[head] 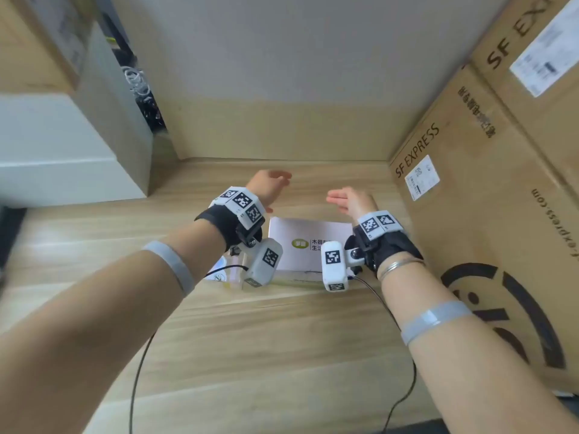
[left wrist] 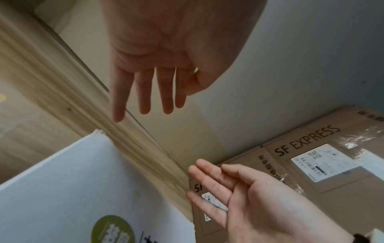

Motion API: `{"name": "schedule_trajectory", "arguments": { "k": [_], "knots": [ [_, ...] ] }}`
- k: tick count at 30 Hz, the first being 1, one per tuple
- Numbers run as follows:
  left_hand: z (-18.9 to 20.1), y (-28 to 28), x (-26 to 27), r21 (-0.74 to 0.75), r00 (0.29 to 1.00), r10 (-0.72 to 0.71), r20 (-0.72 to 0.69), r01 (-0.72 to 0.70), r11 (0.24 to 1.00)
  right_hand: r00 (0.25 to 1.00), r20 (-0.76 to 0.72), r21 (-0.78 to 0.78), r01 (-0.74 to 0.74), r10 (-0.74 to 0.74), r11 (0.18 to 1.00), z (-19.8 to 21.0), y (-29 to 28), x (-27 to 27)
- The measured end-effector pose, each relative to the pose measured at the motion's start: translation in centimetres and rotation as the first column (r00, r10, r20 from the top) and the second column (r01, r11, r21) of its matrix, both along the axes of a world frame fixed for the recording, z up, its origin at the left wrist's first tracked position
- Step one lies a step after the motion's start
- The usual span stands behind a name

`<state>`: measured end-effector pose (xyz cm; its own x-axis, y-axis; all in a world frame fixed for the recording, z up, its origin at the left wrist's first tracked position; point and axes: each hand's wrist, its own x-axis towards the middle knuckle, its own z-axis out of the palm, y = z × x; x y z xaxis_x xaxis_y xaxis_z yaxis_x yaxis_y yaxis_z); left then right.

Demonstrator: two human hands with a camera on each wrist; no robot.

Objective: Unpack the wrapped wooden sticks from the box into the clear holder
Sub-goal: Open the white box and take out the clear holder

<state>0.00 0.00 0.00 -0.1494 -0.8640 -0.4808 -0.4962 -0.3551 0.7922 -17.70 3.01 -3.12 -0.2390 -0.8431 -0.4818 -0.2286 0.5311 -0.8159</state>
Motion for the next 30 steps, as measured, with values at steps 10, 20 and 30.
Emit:
{"name": "schedule_trajectory", "arguments": {
  "k": [10,20,30],
  "knots": [
    [-1.3,-0.1,-0.9,0.056,0.955,-0.239,0.175,0.232,0.971,0.997,0.01,-0.019,0.073,-0.073,0.997,-1.8,-0.6,-0.6],
    [-3.6,-1.1,-0.3,0.008,0.762,-0.484,0.43,0.533,0.846,0.98,-0.03,-0.024,0.196,-0.197,0.98,-2.3,-1.3,-1.6],
    [-5.4,0.4,-0.5,0.152,0.381,-0.653,0.654,0.78,0.607,0.978,0.005,0.058,0.206,-0.206,0.977,-3.7,0.0,-1.8]
  ]
}}
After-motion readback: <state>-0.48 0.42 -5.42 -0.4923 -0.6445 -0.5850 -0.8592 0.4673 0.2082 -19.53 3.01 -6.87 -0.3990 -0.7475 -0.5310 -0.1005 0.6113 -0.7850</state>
